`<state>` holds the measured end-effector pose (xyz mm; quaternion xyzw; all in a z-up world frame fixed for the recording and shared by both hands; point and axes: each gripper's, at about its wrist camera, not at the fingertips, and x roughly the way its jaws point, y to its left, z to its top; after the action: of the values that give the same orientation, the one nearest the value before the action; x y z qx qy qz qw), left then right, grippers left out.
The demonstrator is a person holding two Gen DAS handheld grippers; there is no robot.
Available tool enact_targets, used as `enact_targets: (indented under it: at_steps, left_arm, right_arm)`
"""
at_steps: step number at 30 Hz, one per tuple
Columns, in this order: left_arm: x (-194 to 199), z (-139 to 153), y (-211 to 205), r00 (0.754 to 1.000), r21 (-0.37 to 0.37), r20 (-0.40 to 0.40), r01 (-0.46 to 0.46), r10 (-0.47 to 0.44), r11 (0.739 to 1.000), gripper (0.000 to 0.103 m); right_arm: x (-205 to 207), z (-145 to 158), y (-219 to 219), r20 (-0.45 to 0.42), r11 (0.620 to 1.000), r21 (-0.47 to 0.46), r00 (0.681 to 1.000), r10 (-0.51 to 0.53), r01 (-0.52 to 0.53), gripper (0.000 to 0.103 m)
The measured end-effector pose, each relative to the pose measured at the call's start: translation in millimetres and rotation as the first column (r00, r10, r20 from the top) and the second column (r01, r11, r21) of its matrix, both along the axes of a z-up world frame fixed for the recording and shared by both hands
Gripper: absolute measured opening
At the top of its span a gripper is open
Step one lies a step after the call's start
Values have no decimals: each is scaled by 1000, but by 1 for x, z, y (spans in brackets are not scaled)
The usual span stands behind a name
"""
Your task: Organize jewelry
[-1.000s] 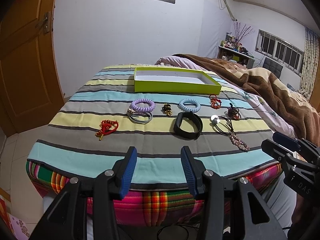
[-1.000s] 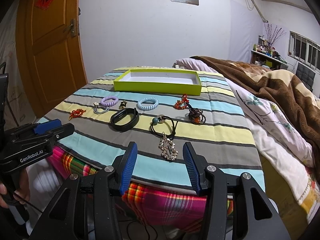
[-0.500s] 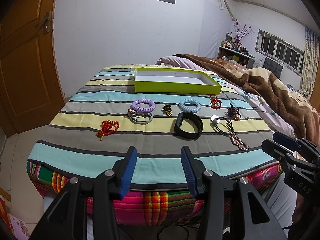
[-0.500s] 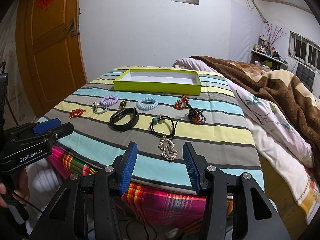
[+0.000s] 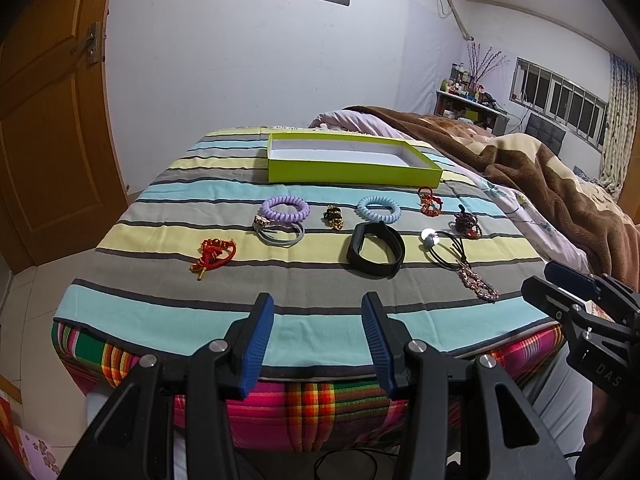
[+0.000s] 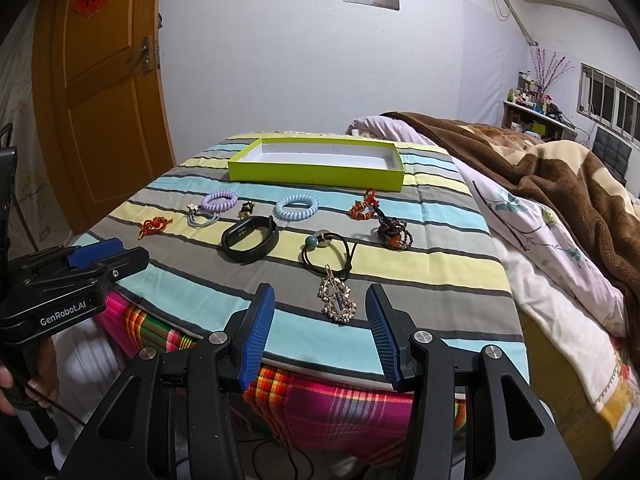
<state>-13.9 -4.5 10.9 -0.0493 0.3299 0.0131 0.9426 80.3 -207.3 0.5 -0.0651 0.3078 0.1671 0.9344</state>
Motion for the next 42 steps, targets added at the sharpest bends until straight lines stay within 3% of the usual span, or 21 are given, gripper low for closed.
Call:
enact_targets:
  at_steps: [27, 42]
  left_arm:
    - [12, -8, 5, 1000, -16, -23, 4, -4, 1000, 48]
    - [69, -15, -3, 996, -17, -62, 59, -60, 998, 46]
  right_arm:
    - [14, -7, 0, -20, 1000, 0, 1000, -6, 6, 48]
    - [68, -12, -17, -54, 999, -5, 997, -55, 54, 48]
